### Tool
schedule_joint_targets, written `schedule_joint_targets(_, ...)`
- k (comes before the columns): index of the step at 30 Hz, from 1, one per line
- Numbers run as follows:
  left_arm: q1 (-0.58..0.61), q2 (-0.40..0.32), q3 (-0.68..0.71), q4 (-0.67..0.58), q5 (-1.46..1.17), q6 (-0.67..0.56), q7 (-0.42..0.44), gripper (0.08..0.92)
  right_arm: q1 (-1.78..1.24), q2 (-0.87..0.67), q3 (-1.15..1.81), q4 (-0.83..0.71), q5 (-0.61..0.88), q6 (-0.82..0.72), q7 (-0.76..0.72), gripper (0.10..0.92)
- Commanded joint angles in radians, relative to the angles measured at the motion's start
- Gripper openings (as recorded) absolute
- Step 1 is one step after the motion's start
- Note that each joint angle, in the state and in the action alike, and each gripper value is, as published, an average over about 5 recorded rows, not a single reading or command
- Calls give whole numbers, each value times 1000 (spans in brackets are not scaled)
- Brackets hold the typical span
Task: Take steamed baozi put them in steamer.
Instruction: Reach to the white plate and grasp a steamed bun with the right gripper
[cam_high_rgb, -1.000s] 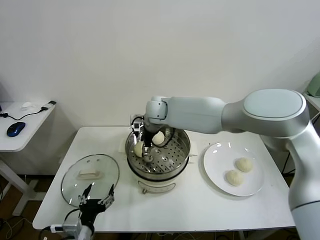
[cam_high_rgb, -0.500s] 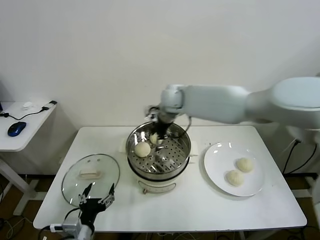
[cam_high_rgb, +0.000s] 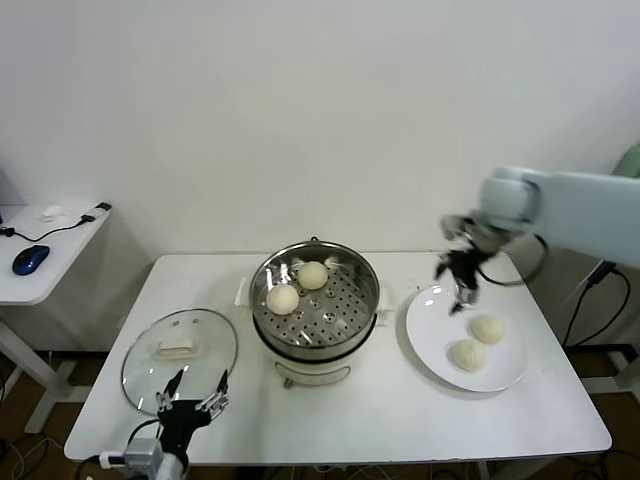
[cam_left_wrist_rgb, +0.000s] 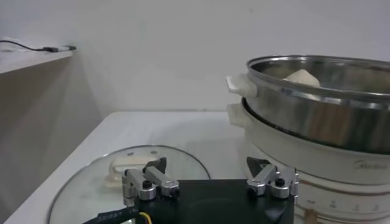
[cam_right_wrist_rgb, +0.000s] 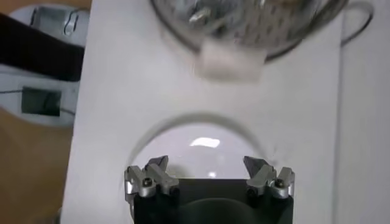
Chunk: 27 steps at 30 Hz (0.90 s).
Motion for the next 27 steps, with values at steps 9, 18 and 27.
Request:
schedule_joint_targets(9, 10, -9, -5, 8, 10, -5, -2, 823, -541, -155, 406, -121, -314, -6, 60, 823)
schedule_joint_targets(18, 7, -9, -5, 18, 10, -8, -4, 823, -600, -55, 469, -185, -311, -10, 105, 823)
schedule_joint_targets(27, 1, -6, -5, 21, 7, -6, -5, 823, -590, -10, 461, -210, -294, -10, 106, 806)
